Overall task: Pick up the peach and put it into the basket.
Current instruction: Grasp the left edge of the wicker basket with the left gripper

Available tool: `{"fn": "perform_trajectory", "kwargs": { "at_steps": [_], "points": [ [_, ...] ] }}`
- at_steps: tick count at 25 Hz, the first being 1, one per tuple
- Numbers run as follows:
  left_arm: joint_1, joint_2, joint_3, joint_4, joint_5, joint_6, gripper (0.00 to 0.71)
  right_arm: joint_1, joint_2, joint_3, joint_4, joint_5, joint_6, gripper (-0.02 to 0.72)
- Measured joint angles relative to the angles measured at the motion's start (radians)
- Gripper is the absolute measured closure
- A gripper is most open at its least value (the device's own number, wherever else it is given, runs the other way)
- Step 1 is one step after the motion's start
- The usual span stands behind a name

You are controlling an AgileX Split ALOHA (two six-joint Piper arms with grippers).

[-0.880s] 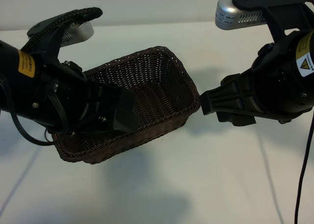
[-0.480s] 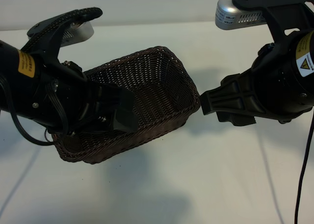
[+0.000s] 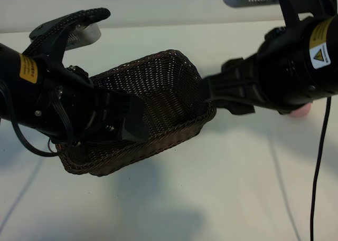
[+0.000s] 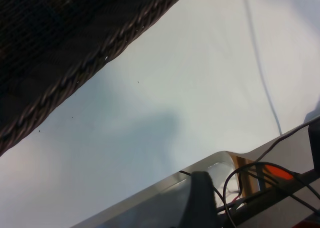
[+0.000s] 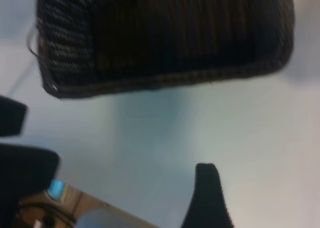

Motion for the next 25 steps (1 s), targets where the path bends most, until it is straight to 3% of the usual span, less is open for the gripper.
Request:
{"fn": "perform_trajectory", "kwargs": {
  "at_steps": [5, 9, 15, 21, 25],
  "points": [
    [0.0, 0.0, 0.0, 0.008, -0.001, 0.0, 0.163, 0.0, 0.0, 0.0, 0.001, -0.089, 0.0, 0.183],
    [0.0, 0.0, 0.0, 0.056, -0.001, 0.013, 0.163, 0.0, 0.0, 0.0, -0.013, -0.103, -0.002, 0.183],
    [0.0, 0.0, 0.0, 0.146, 0.006, 0.036, 0.175, 0.0, 0.0, 0.0, 0.014, -0.027, -0.002, 0.183],
    [0.0, -0.021, 0.0, 0.215, 0.069, 0.009, 0.177, 0.0, 0.0, 0.0, 0.014, -0.01, -0.004, 0.183],
    [0.0, -0.085, 0.0, 0.318, 0.123, -0.063, 0.177, 0.0, 0.0, 0.0, 0.014, 0.026, -0.048, 0.183]
  ]
}}
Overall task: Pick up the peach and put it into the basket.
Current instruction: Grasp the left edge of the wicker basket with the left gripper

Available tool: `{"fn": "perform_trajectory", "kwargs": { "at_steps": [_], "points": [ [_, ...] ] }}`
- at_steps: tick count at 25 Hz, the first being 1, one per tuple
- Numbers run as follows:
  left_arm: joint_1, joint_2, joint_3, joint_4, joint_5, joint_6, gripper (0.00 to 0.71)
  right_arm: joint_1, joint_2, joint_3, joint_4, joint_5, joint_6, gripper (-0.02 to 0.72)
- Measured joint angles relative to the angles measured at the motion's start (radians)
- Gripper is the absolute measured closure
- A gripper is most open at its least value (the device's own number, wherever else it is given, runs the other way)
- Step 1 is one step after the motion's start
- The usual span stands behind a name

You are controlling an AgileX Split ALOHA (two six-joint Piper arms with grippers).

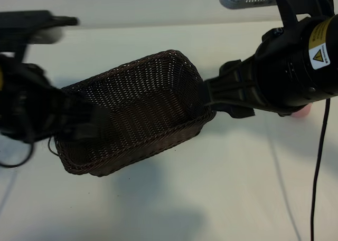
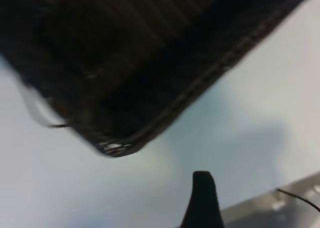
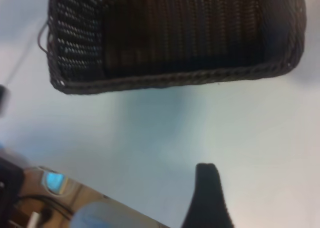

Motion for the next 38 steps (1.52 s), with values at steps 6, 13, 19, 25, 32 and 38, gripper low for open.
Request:
{"fn": "perform_trajectory", "kwargs": {
  "at_steps": [6, 13, 19, 25, 32, 38],
  "points": [
    [0.0, -0.116, -0.001, 0.188, 0.033, -0.136, 0.178, 0.0, 0.0, 0.0, -0.013, 0.034, -0.072, 0.183],
    [0.0, -0.167, 0.134, 0.258, 0.034, -0.247, 0.178, 0.0, 0.0, 0.0, -0.014, 0.06, -0.08, 0.183],
    [0.005, -0.165, 0.302, 0.258, -0.094, -0.379, 0.178, 0.0, 0.0, 0.0, -0.015, 0.084, -0.08, 0.183],
    [0.182, -0.165, 0.383, 0.234, -0.223, -0.383, 0.178, 0.0, 0.0, 0.0, -0.015, 0.089, -0.083, 0.183],
    [0.453, -0.108, 0.42, -0.029, -0.305, -0.062, 0.178, 0.0, 0.0, 0.0, -0.015, 0.093, -0.083, 0.183],
    [0.565, 0.004, 0.42, -0.11, -0.318, 0.084, 0.178, 0.0, 0.0, 0.0, -0.014, 0.094, -0.083, 0.183]
  ]
}}
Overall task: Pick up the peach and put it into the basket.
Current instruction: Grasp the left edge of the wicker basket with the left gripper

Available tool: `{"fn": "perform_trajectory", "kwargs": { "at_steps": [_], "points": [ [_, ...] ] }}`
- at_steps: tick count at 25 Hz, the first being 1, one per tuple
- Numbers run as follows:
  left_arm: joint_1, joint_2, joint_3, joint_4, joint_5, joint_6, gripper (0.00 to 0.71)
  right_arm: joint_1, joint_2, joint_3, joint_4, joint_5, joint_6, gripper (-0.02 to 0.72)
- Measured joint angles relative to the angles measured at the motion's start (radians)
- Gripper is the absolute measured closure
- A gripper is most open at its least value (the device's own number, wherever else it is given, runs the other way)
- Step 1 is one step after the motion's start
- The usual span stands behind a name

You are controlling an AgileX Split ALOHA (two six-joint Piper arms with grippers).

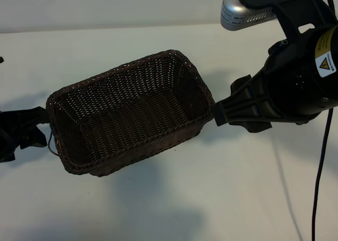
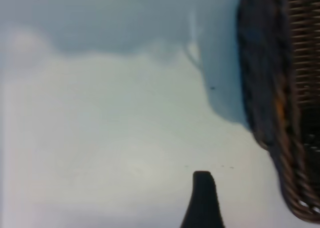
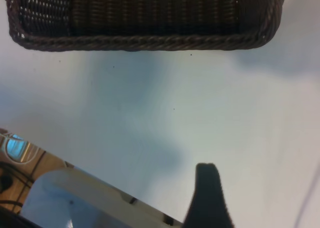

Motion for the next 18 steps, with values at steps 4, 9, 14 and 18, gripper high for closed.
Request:
{"fn": "perform_trajectory", "kwargs": {
  "at_steps": [4, 9, 14, 18],
  "points": [
    [0.013, 0.063, 0.0, -0.006, -0.05, 0.04, 0.178, 0.0, 0.0, 0.0, 0.0, 0.0, 0.0, 0.183],
    [0.017, 0.173, 0.0, -0.126, -0.146, 0.133, 0.178, 0.0, 0.0, 0.0, 0.0, 0.0, -0.001, 0.183],
    [0.017, 0.281, 0.0, -0.253, -0.222, 0.235, 0.178, 0.0, 0.0, 0.0, 0.0, 0.0, -0.001, 0.183],
    [0.017, 0.332, 0.0, -0.278, -0.251, 0.262, 0.179, 0.0, 0.0, 0.0, 0.0, 0.0, -0.001, 0.183]
  ]
}}
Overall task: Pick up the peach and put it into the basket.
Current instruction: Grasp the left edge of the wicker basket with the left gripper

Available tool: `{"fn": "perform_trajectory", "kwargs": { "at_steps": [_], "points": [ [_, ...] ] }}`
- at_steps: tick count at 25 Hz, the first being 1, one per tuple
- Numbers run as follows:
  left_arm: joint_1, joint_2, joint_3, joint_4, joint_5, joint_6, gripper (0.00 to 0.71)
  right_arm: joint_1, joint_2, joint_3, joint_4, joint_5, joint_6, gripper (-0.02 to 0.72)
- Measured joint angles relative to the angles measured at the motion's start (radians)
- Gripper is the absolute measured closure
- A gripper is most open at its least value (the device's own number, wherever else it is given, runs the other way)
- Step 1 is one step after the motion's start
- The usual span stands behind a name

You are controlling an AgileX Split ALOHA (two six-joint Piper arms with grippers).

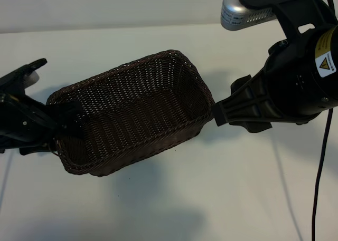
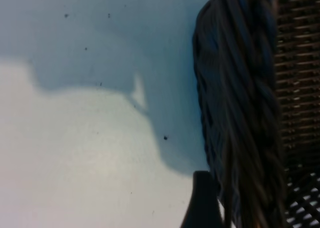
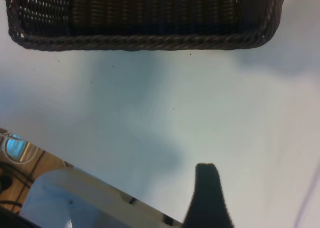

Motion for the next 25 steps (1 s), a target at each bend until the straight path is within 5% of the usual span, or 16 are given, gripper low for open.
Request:
{"fn": "perform_trajectory", "kwargs": {
  "at_steps": [16, 20, 25],
  "points": [
    [0.0, 0.111, 0.0, -0.002, -0.059, 0.011, 0.193, 0.0, 0.0, 0.0, 0.0, 0.0, 0.0, 0.183],
    [0.0, 0.111, 0.0, 0.008, -0.059, 0.011, 0.257, 0.0, 0.0, 0.0, 0.0, 0.0, 0.0, 0.183],
    [0.001, 0.111, 0.0, 0.009, -0.059, 0.007, 0.436, 0.0, 0.0, 0.0, 0.0, 0.0, 0.0, 0.183]
  ]
}}
